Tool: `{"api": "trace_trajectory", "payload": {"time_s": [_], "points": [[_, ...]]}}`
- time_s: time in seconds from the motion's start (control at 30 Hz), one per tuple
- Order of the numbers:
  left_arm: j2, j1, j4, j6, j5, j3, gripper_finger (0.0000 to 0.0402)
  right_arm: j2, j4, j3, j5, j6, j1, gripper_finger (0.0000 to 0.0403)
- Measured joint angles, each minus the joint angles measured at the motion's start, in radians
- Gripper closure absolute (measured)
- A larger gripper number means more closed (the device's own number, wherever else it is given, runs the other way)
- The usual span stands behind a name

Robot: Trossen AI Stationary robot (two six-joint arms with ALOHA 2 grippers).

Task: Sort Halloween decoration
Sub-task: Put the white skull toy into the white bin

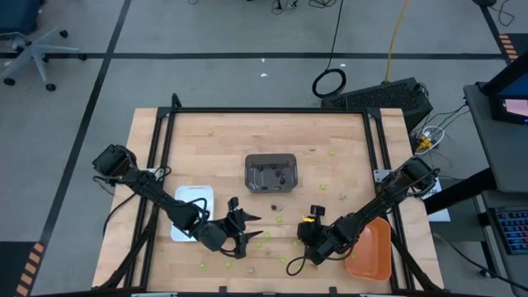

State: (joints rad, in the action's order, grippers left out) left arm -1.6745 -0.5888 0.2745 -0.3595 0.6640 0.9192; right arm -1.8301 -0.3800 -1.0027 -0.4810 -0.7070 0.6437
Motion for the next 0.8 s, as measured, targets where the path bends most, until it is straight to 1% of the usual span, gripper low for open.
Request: {"api": "trace_trajectory", "payload": {"time_s": [0.3, 0.53, 0.6, 0.67, 0.8], "points": [[0.0, 0.0, -0.005, 0.001, 0.0, 0.0, 0.021, -0.002, 0.006, 0.001, 0.008, 0.062, -0.002, 0.0345], [0.0, 0.0, -0.005, 0.0, 0.0, 0.0, 0.021, -0.002, 0.024, 0.002, 0.009, 0.098, -0.002, 0.0395], [0.0, 0.0, -0.005, 0.0, 0.0, 0.0, 0.021, -0.003, 0.041, 0.003, -0.004, 0.108, -0.002, 0.0401], [0.0, 0.0, -0.006, 0.0, -0.001, 0.0, 0.021, -0.005, 0.076, 0.004, -0.013, 0.137, -0.002, 0.0397], [-0.006, 0.0, -0.004, -0.001, -0.001, 0.0, 0.021, -0.007, 0.219, 0.005, -0.018, 0.205, -0.01, 0.0366]]}}
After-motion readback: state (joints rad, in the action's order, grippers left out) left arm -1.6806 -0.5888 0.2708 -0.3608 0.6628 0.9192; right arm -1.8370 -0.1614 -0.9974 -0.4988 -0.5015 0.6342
